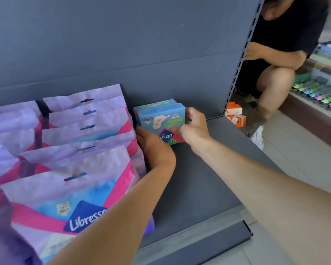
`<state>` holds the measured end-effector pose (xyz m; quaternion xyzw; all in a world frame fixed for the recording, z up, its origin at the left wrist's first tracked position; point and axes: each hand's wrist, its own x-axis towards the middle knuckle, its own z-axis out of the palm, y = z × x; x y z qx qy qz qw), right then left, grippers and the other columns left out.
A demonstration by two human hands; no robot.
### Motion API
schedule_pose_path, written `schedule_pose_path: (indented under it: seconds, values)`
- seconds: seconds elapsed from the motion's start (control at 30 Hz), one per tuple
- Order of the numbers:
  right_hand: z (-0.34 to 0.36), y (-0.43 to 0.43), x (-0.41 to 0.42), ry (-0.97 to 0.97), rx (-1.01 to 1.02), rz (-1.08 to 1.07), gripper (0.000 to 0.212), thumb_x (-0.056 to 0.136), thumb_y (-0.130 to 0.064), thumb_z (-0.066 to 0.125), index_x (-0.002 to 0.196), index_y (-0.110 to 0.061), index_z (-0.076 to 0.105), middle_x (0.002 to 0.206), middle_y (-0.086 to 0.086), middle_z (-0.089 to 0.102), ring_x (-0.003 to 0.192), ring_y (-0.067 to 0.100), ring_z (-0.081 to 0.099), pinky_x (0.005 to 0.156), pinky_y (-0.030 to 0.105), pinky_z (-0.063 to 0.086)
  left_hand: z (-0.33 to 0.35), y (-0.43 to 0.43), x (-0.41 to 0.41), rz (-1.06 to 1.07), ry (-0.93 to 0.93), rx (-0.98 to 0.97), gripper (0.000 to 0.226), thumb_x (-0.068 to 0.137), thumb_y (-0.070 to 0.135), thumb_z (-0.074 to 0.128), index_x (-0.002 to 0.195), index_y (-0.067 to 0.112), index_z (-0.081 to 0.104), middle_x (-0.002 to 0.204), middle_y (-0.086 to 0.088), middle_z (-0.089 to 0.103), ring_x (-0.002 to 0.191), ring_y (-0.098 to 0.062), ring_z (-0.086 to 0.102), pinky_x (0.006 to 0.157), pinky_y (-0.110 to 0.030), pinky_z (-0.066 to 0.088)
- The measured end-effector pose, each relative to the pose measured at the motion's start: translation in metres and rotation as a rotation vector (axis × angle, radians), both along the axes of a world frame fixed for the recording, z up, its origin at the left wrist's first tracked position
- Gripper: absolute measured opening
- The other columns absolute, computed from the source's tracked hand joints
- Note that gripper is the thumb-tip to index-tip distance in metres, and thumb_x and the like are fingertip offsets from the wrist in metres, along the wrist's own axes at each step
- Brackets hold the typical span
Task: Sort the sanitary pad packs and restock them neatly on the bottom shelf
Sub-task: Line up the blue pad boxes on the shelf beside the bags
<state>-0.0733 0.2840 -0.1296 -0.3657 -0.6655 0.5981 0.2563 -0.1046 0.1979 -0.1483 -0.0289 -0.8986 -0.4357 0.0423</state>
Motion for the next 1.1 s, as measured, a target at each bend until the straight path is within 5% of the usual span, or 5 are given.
schedule_pose_path:
  seconds: [0.27, 0.5, 0.6, 0.77, 1.1]
  values:
    - [-0.009, -0.006, -0.005, -0.101, 0.141, -0.013, 0.043, 0.067, 0.011, 0.072, 0.096, -0.016, 0.057, 0.098, 0.003, 0.069, 0.086, 0.014, 0.067, 0.049, 0.01, 0.049, 0.002, 0.004, -0.008, -0.092, -0.123, -0.113, 0.056, 0.094, 0.016, 0.052, 0.142, 0.003, 0.025, 0.148, -0.017, 0.03, 0.141, -0.029, 0.026, 0.115, -0.039, 0.027]
    - [0.006, -0.012, 0.016, -0.294, 0.243, 0.041, 0.064, 0.067, -0.009, 0.083, 0.119, -0.003, 0.045, 0.113, 0.006, 0.057, 0.102, 0.02, 0.056, 0.073, 0.025, 0.043, 0.036, -0.004, 0.016, -0.128, -0.328, -0.028, 0.017, 0.087, 0.003, 0.051, 0.098, -0.01, 0.049, 0.126, -0.027, 0.053, 0.118, -0.039, 0.051, 0.098, -0.04, 0.042]
    - [0.012, -0.015, 0.04, -0.387, 0.395, 0.072, 0.062, 0.077, -0.019, 0.075, 0.126, -0.001, 0.042, 0.125, 0.012, 0.052, 0.117, 0.026, 0.049, 0.087, 0.031, 0.042, 0.048, -0.01, 0.045, -0.199, -0.416, -0.062, 0.042, 0.087, 0.008, 0.054, 0.124, -0.007, 0.042, 0.137, -0.023, 0.042, 0.129, -0.035, 0.041, 0.105, -0.036, 0.037]
    - [0.021, -0.009, 0.113, -0.721, 0.676, 0.254, 0.033, 0.092, -0.018, 0.055, 0.121, -0.004, 0.05, 0.123, 0.015, 0.051, 0.118, 0.035, 0.048, 0.083, 0.04, 0.045, 0.054, -0.022, 0.096, -0.631, -0.235, -0.378, 0.036, 0.088, 0.013, 0.052, 0.124, 0.015, 0.054, 0.128, -0.006, 0.053, 0.118, -0.03, 0.051, 0.093, -0.037, 0.042]
    - [0.037, -0.022, 0.307, -0.904, 0.565, 0.147, 0.031, 0.093, -0.02, 0.047, 0.119, -0.004, 0.056, 0.121, 0.013, 0.054, 0.117, 0.032, 0.047, 0.086, 0.038, 0.045, 0.062, -0.01, 0.244, -1.204, 0.062, -0.582, 0.026, 0.09, 0.014, 0.046, 0.113, 0.016, 0.058, 0.11, -0.002, 0.063, 0.096, -0.03, 0.06, 0.074, -0.035, 0.047]
